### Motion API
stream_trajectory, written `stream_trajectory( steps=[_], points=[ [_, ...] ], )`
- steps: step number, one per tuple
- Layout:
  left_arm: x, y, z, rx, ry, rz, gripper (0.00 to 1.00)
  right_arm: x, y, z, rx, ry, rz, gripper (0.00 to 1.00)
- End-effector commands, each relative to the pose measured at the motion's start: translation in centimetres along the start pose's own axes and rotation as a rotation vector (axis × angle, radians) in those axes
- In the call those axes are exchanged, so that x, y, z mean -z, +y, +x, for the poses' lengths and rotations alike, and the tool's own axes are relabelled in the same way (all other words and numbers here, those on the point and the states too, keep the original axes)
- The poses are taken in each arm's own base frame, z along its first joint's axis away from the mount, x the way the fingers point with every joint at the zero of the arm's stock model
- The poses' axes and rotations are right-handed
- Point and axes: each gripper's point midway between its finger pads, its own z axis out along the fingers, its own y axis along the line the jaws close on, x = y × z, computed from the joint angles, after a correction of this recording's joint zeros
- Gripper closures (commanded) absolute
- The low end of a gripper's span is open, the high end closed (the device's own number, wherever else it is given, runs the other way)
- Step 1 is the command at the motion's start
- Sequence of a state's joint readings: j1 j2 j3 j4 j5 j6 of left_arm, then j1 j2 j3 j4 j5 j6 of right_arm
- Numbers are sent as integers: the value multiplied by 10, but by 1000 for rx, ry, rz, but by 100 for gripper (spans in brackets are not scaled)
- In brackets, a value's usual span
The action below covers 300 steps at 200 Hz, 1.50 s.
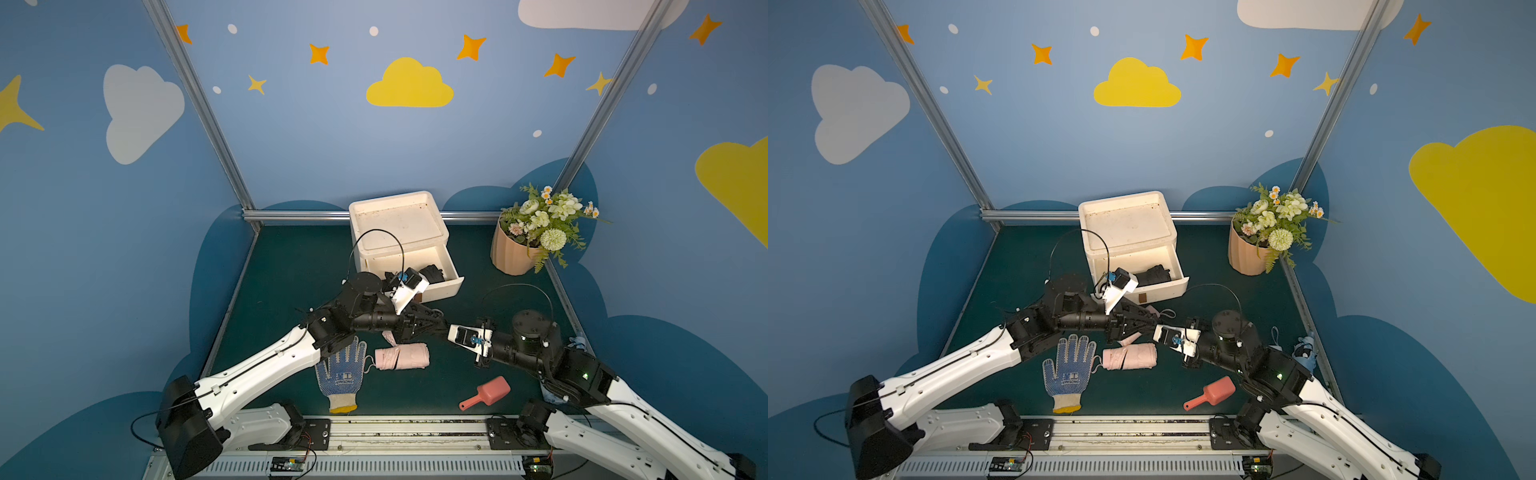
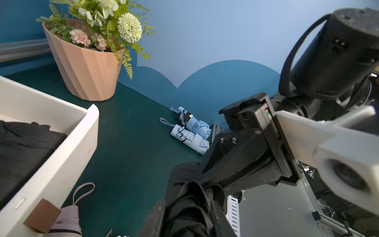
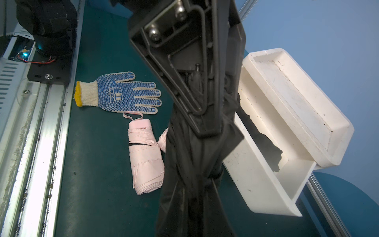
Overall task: Place the umbrella in the drawer by color
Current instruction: Pick up the umbrella from the center of the board, then place the umbrella in the drawer.
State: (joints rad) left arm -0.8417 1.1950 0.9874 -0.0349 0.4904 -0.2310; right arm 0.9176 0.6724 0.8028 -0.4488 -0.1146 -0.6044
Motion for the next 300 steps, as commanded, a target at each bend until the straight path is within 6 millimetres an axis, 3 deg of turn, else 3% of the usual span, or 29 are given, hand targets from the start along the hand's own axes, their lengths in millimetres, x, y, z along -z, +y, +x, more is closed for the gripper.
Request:
stream_trajectory(
  steps=[1, 20, 39, 59, 64, 78, 115, 139, 186, 223, 263, 300],
  points=[
    [-3, -11, -11, -3, -19, 31, 75, 15, -23, -47, 34, -169, 83, 100],
    [1, -11, -22, -18, -56, 10, 86, 16, -24, -45, 24, -163, 95, 83],
    [9, -8, -39, -58, -112, -45, 97, 17, -28, -41, 6, -143, 124, 57],
    [26, 1, -66, -114, -206, -164, 97, 20, -34, -36, -20, -121, 162, 38],
    [32, 5, -73, -122, -237, -204, 97, 22, -36, -35, -28, -115, 172, 26],
    [50, 14, -90, -147, -330, -309, 97, 26, -38, -34, -45, -108, 186, 10],
    [95, 39, -119, -193, -509, -533, 97, 39, -47, -33, -102, -115, 247, 9],
    [100, 67, -123, -192, -505, -628, 97, 43, -48, -32, -133, -130, 265, 9],
    [71, 112, -115, -189, -422, -655, 97, 38, -46, -25, -172, -129, 269, 9],
    [47, 131, -110, -243, -376, -660, 97, 36, -41, -23, -183, -135, 251, 9],
    [23, 146, -88, -236, -284, -630, 97, 33, -37, -20, -181, -136, 240, 9],
    [-4, 168, -66, -79, -175, -583, 97, 28, -37, -20, -185, -134, 228, 9]
  ],
)
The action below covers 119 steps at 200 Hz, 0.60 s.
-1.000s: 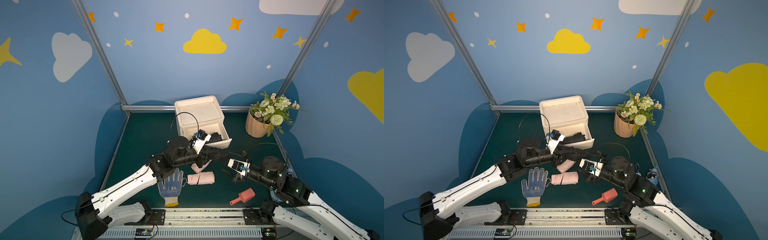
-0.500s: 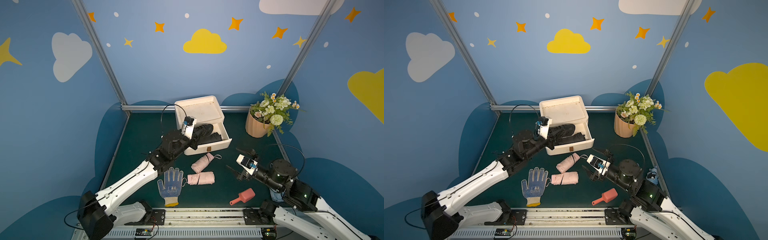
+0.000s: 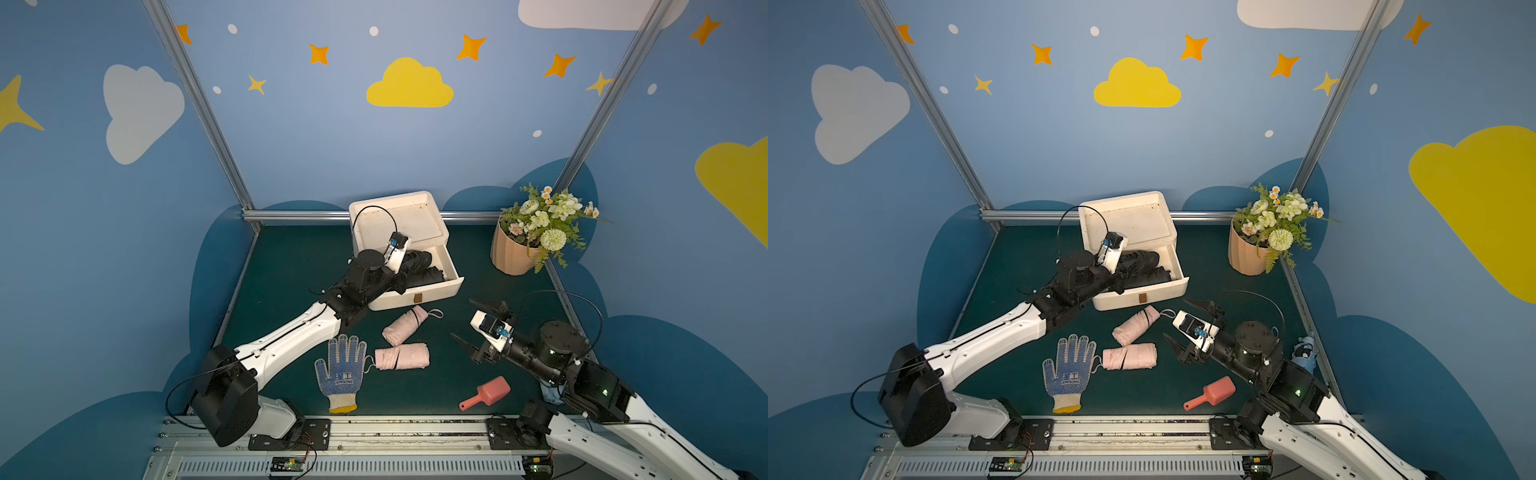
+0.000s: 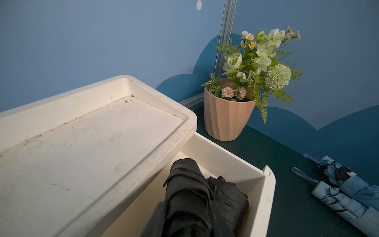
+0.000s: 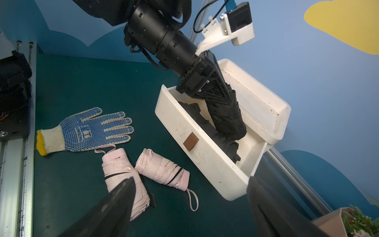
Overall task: Place the umbrella in the drawer by color
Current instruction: Place the umbrella in the drawer.
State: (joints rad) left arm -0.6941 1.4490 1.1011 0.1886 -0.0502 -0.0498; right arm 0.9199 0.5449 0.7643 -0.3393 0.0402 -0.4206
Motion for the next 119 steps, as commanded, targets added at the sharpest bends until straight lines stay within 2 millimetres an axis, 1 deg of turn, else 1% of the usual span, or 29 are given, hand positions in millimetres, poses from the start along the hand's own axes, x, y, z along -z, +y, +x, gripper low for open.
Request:
stream_trajectory(
  steps=[1, 19, 30, 39, 51, 54, 58, 80, 98, 119],
  points=[
    [-11, -11, -2, 83, 35, 76, 97, -3, 0, -7, -23, -34, -3, 9],
    [-21, -12, 6, 166, 76, 102, 94, -4, 1, -6, -27, -31, -8, 9],
    [-24, -15, 8, 204, 92, 128, 89, -4, 1, -4, -29, -26, -5, 9],
    [-26, -16, 10, 219, 106, 133, 79, -4, 1, -3, -33, -25, -1, 9],
    [-27, -12, 10, 231, 124, 111, 56, -4, 1, -1, -39, -21, 3, 9],
    [-27, -10, 10, 234, 126, 99, 52, -4, 1, 0, -41, -19, 3, 9],
    [-26, -8, 8, 235, 129, 85, 49, -4, 0, 0, -42, -17, 7, 9],
    [-17, 6, -2, 231, 131, 15, 40, -5, -3, 7, -67, 10, 32, 9],
    [-5, 13, -15, 216, 117, -31, 34, -8, -13, 15, -105, 51, 94, 9],
    [12, 21, -30, 190, 82, -82, 32, -13, -21, 22, -181, 98, 140, 9]
  ],
)
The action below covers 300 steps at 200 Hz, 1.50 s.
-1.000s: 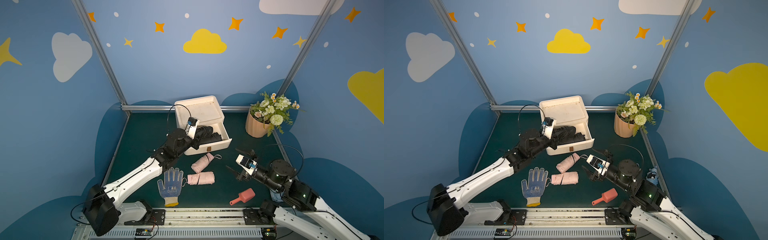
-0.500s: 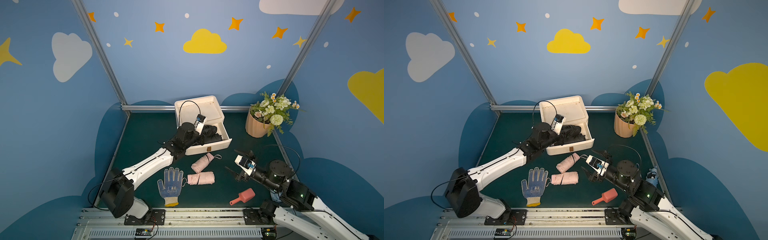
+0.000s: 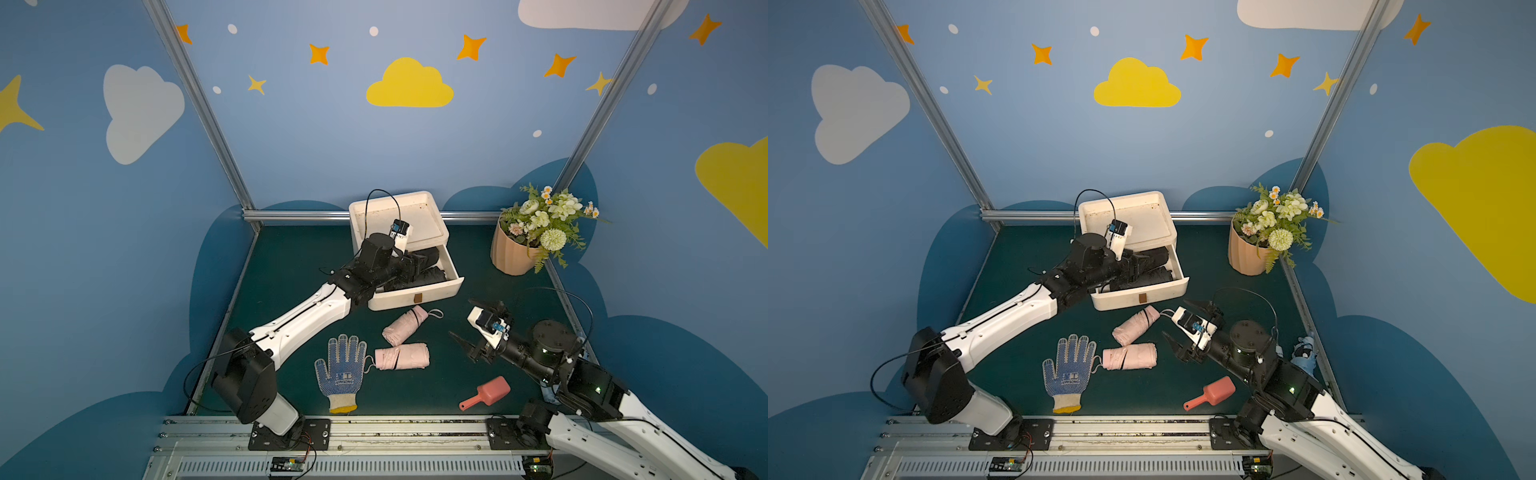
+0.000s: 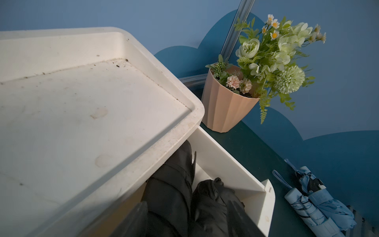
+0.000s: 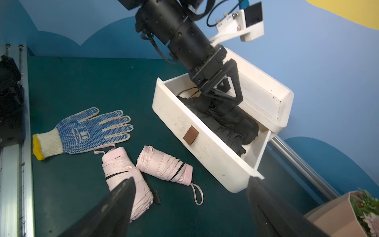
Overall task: Place the umbrella in the drawer by color
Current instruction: Place the umbrella in the drawer, then close the drawer in the storage box.
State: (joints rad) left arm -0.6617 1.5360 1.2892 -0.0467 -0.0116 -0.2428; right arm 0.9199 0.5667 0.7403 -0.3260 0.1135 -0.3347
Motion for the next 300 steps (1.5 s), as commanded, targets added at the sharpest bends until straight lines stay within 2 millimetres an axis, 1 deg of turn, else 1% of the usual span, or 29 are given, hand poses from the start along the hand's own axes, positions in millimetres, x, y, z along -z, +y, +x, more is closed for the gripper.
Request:
stream_trajectory(
  steps=[1, 14, 30, 54, 74, 94, 113, 123, 140, 148, 170, 180, 195, 206, 219, 236, 262, 300],
  points=[
    [31, 6, -29, -14, -59, -65, 32, -7, -14, 5, -101, 42, 83, 10],
    [42, 8, -34, -21, -77, -85, 32, -12, -16, 8, -136, 72, 95, 10],
    [53, 3, -36, -21, -89, -66, 34, -19, -17, 11, -165, 108, 98, 11],
    [61, -10, -27, -13, -79, -12, 37, -26, -22, 13, -202, 141, 122, 12],
    [64, -10, -18, -27, -68, -23, 37, -30, -31, 17, -260, 178, 174, 14],
    [69, 0, -11, -37, -63, -70, 37, -35, -39, 25, -347, 248, 210, 15],
    [74, 13, -8, -41, -74, -124, 37, -46, -33, 34, -411, 294, 178, 16],
    [77, 23, -10, -28, -90, -156, 37, -54, -27, 37, -434, 301, 154, 17],
    [80, 47, -15, 34, -105, -202, 38, -68, -20, 41, -472, 295, 125, 20],
    [81, 56, -20, 72, -118, -209, 38, -74, -16, 42, -489, 291, 111, 21],
    [83, 74, -36, 142, -161, -223, 38, -90, -10, 48, -536, 297, 91, 25],
    [82, 85, -44, 150, -176, -258, 38, -96, -7, 51, -554, 301, 88, 27],
    [78, 109, -50, 165, -190, -334, 38, -105, -5, 55, -579, 303, 83, 30],
    [73, 126, -54, 186, -207, -373, 40, -110, -3, 58, -597, 304, 82, 31],
    [65, 141, -56, 202, -220, -393, 42, -115, -1, 60, -615, 309, 79, 32],
    [51, 151, -58, 195, -201, -406, 42, -120, 1, 61, -626, 316, 74, 32],
    [31, 162, -55, 170, -164, -433, 43, -126, 2, 64, -645, 322, 75, 32],
    [15, 181, -55, 141, -161, -519, 51, -140, 5, 71, -691, 321, 83, 35]
  ],
)
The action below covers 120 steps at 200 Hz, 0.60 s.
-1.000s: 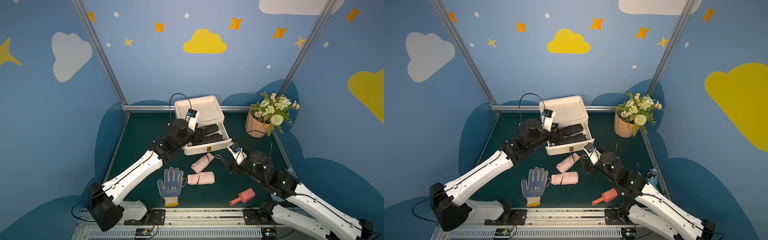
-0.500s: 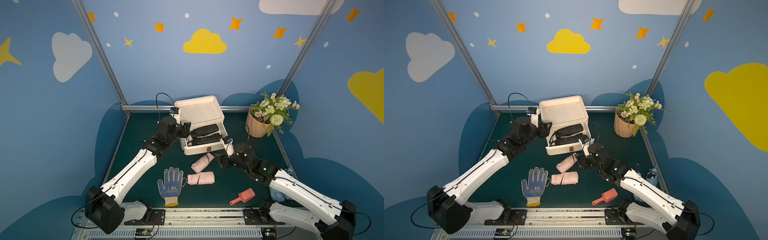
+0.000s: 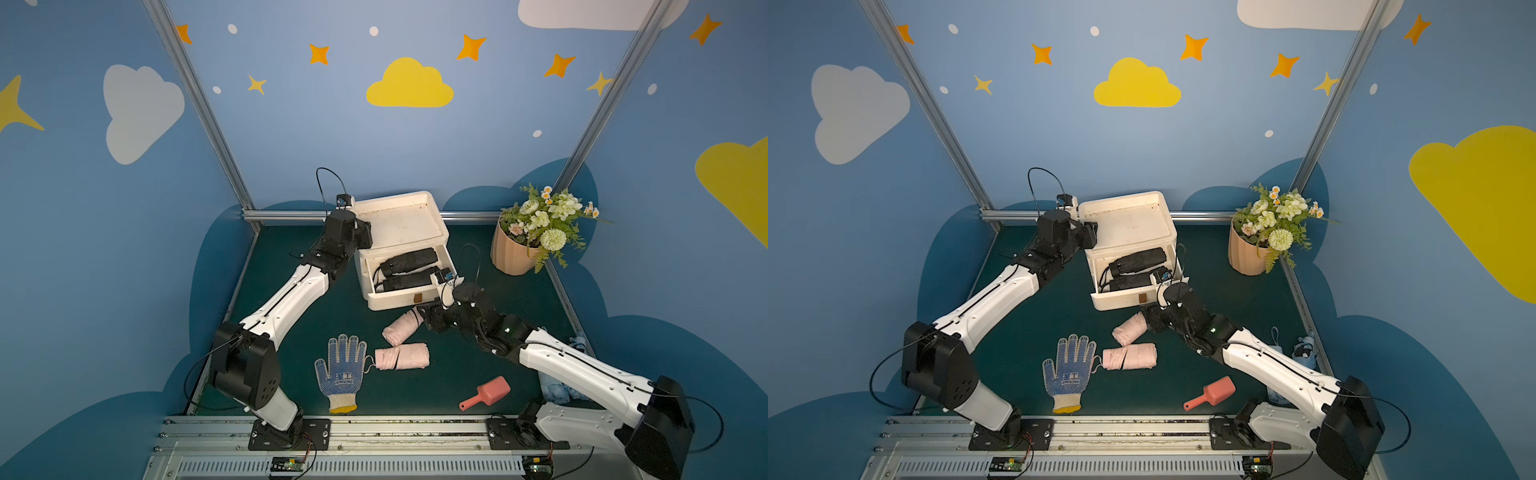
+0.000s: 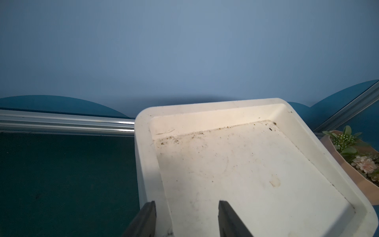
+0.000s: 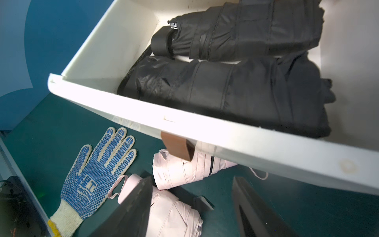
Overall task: Place the umbrella in the drawer by color
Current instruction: Close the drawer in the storage box.
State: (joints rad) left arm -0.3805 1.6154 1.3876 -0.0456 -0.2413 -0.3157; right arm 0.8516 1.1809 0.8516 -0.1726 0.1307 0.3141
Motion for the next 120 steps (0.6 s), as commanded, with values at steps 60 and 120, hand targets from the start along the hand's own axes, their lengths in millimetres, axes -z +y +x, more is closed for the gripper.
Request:
stream_trajectory(
  steps=[60, 120],
  points=[
    [-25, 1, 21, -70, 17, -95, 68, -30, 8, -19, -127, -39, -16, 39],
    [-21, -14, 31, -66, 51, -52, 91, -36, 4, -56, -143, -151, 28, 51]
  ],
)
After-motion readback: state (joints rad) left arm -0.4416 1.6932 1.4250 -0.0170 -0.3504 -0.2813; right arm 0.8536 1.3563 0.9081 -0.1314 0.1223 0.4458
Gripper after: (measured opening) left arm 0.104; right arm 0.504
